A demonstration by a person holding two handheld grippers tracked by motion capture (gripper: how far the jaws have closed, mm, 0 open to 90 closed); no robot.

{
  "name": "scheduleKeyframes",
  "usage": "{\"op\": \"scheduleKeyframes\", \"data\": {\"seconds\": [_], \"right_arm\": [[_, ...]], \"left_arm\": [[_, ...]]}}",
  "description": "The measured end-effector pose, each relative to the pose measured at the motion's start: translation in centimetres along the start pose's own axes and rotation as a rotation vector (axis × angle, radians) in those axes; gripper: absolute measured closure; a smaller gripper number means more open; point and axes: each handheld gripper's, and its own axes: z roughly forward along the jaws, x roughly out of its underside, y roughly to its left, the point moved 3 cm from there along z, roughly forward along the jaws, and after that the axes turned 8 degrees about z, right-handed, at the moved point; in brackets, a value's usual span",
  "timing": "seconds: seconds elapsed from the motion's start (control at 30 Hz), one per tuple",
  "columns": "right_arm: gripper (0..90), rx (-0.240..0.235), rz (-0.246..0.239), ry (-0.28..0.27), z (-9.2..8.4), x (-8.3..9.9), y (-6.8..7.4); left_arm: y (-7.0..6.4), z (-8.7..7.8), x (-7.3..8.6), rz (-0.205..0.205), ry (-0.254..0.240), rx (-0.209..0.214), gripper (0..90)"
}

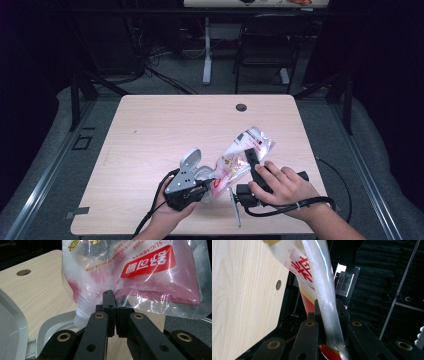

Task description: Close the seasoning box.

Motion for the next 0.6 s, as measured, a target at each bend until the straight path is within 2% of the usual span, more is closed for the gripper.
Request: {"op": "scheduleKeyframes", "data": {"seconds": [0.6], "right_arm": [[85.1, 0.002, 0.002, -0.003, -0.14, -0.44, -0.17]], "left_arm": [[0.15, -0.03, 0.17, -0.01, 0.002, -0.005, 88.9]]}}
